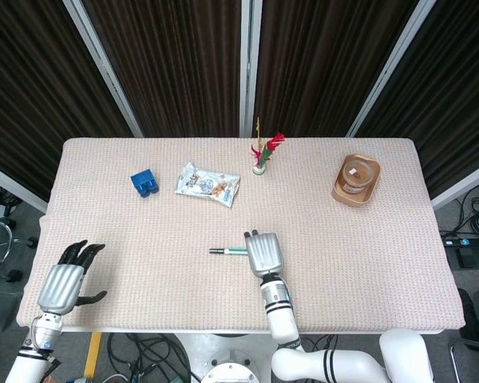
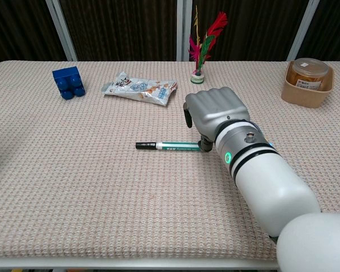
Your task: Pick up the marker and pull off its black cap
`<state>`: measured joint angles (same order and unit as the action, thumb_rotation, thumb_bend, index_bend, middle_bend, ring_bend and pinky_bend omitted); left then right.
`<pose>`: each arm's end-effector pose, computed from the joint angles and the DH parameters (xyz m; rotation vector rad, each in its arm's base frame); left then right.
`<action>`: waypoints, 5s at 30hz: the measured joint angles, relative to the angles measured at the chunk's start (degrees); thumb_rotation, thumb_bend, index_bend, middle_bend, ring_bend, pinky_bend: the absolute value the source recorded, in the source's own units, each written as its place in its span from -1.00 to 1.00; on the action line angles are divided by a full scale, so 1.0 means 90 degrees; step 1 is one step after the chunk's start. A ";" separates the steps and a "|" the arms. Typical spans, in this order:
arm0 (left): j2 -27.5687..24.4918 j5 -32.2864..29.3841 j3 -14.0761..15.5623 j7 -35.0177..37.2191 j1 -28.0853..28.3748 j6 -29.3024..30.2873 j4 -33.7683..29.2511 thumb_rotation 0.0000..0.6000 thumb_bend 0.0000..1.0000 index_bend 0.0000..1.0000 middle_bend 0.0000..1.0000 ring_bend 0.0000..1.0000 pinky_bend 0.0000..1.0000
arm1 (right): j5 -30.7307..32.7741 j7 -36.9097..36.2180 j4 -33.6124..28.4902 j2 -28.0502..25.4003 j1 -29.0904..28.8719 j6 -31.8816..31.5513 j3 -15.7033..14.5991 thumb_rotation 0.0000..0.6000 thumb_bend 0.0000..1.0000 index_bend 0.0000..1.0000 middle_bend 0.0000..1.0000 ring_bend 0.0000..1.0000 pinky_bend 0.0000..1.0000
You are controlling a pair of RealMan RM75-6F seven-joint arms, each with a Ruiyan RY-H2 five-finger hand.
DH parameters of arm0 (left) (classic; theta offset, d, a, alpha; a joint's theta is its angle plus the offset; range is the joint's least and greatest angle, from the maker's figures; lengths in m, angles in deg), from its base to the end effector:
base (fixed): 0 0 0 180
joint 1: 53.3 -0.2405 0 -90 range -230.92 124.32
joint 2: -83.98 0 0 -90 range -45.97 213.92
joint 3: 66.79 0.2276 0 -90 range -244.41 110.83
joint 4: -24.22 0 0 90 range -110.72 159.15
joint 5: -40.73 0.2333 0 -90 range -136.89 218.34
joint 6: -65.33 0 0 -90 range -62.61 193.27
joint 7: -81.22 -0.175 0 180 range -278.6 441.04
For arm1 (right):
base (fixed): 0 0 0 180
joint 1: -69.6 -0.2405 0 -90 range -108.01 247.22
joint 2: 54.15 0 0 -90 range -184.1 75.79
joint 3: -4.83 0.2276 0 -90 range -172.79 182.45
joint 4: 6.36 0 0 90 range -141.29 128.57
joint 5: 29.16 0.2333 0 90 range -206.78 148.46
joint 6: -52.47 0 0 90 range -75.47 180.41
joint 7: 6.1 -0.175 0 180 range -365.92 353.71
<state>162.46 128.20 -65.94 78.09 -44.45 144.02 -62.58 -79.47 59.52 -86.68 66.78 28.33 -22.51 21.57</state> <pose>-0.2695 0.2114 0.0266 -1.5413 -1.0499 -0.9355 -0.0342 -0.2941 -0.1339 1.7345 -0.7838 0.6598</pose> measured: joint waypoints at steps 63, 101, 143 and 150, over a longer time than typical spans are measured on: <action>-0.0057 -0.0326 0.0030 0.0017 0.0027 -0.0253 -0.0060 1.00 -0.94 -0.71 -0.69 -0.88 -0.76 | 0.0119 0.0006 0.1511 0.0848 -0.0354 0.0193 0.0180 1.00 -0.44 0.21 0.13 0.30 0.61; 0.0410 -0.1840 -0.1553 -0.2247 0.1604 -0.1045 -0.0996 1.00 -0.72 -0.51 -0.37 -0.48 -0.22 | -0.0105 0.0319 0.0240 0.0224 -0.0917 -0.0372 0.1164 1.00 -0.41 0.27 0.17 0.30 0.61; 0.2194 -0.4435 -0.2064 -0.4406 0.3459 -0.0777 -0.0573 1.00 -0.50 -0.20 -0.12 -0.24 -0.04 | 0.0117 0.0088 0.1453 0.0854 -0.1843 -0.0277 0.1301 1.00 -0.39 0.27 0.18 0.30 0.61; 0.2225 -0.4482 -0.2046 -0.4306 0.3507 -0.0738 -0.0565 1.00 -0.48 -0.16 -0.08 -0.21 0.00 | 0.0153 0.0044 0.1552 0.0925 -0.1905 -0.0238 0.1350 1.00 -0.39 0.27 0.18 0.30 0.61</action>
<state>182.48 87.85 -84.36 39.33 -12.89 137.38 -67.67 -78.09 59.92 -72.71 75.11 11.18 -24.66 33.73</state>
